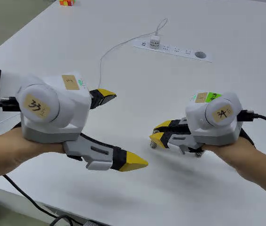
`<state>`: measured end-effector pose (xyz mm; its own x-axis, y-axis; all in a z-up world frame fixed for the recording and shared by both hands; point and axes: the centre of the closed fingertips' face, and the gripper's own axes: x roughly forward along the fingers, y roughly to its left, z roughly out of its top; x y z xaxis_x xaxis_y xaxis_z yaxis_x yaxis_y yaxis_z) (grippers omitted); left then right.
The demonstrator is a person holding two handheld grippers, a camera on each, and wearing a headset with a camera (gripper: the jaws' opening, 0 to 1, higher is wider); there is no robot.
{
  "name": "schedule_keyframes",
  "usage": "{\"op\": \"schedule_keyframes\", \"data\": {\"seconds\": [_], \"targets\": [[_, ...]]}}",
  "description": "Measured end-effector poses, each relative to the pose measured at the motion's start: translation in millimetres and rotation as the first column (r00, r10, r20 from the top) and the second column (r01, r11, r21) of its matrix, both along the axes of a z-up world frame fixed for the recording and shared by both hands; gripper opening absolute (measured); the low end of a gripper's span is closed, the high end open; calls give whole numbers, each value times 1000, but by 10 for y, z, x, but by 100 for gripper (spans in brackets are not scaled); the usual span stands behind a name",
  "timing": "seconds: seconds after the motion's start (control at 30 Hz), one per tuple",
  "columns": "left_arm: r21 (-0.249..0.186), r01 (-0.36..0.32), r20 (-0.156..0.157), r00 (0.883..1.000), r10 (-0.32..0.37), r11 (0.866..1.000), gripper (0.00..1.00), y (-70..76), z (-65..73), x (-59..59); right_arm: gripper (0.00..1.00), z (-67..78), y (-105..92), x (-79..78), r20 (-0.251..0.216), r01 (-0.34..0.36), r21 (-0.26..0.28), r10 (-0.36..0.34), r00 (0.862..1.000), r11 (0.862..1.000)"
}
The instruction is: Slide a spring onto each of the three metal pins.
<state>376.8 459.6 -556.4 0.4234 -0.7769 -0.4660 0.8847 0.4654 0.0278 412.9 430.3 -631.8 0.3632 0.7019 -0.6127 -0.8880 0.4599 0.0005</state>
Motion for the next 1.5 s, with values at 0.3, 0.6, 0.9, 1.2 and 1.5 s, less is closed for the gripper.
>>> {"op": "schedule_keyframes", "data": {"seconds": [0.3, 0.6, 0.9, 1.2, 1.5], "targets": [[4, 4, -4, 1000, -4, 1000, 98, -1, -10, -3, 11, -31, -2, -4, -3, 4, -8, -4, 1000, 1000], [2, 5, -7, 1000, -5, 1000, 98, -1, 2, -14, 13, -42, -10, 6, -5, 4, -9, -4, 1000, 1000], [3, 7, -10, 1000, -7, 1000, 98, -17, 0, -53, 15, -9, -23, 1, 0, 3, -5, -3, 1000, 1000], [7, 23, -16, 1000, -23, 1000, 99, -17, 51, -83, 21, 229, -30, 33, 33, 15, 50, -16, 999, 999], [-21, 0, 4, 1000, 0, 1000, 100, -138, 187, -22, 25, 532, -291, -16, 83, 26, 49, -30, 996, 998]]}}
